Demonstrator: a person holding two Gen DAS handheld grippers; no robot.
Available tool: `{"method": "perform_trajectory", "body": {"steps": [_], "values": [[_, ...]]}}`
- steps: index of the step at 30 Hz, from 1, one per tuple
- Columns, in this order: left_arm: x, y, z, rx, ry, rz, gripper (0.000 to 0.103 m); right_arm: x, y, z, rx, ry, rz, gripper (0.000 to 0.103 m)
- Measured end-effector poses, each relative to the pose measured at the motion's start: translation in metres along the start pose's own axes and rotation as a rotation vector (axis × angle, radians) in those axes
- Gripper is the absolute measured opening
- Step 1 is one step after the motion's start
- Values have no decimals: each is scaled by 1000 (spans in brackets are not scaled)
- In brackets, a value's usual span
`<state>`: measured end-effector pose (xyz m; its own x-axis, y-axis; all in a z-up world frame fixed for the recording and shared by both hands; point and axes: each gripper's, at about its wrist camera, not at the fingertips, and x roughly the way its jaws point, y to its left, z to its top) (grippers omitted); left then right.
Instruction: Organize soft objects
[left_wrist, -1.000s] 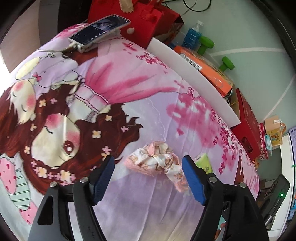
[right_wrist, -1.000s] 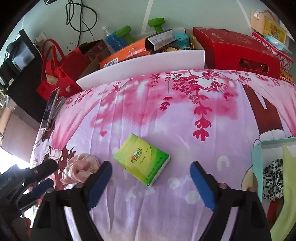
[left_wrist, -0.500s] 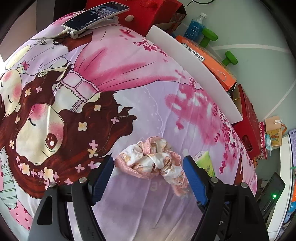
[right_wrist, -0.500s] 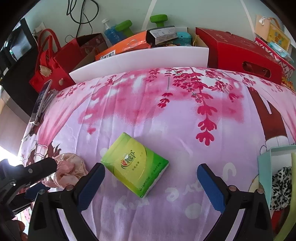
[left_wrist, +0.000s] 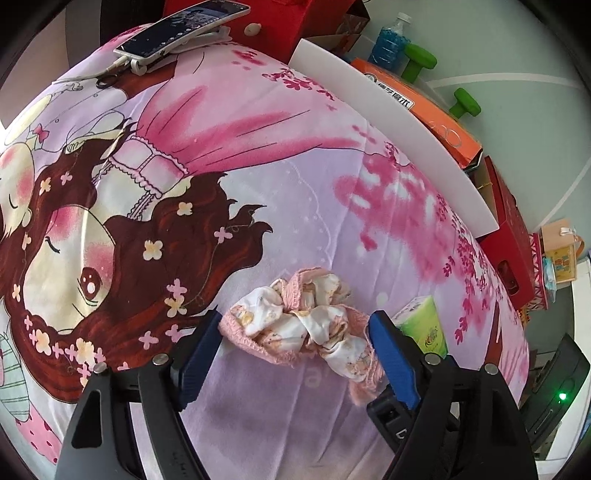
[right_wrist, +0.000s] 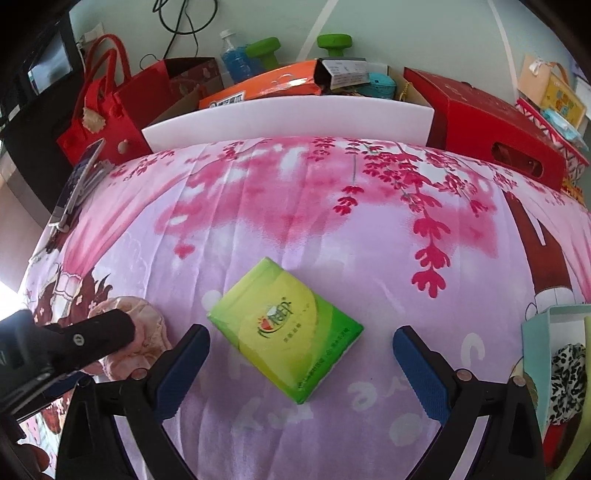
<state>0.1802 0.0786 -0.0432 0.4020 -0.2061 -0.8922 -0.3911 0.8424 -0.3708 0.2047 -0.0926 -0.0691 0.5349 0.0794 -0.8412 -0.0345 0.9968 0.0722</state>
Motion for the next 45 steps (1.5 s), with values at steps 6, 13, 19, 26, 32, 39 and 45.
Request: {"method": "perform_trajectory", "body": {"steps": [6,13,19,26,32,39,45], "values": [[0,-3,-2,34,-5,20,72,0,5,0,-26,0,-15,89],[2,-1,-2,33,-8,12,30,-2,5,1,-37,2,-21,76],[2,-6,-5,61,-12,4,18,-2,4,1,-43,7,-21,74],[-2,-7,-4,71,-32,-26,15,-5,4,1,-38,14,-20,70],[-29,-10,1,86,-98,-55,15,-22,2,9,-31,-23,-7,68],[-64,-18,6,98,-176,-108,15,-49,-5,19,-10,-61,-4,67],[-84,-25,4,121,-213,-147,15,-91,-19,31,30,-115,-26,67]]}}
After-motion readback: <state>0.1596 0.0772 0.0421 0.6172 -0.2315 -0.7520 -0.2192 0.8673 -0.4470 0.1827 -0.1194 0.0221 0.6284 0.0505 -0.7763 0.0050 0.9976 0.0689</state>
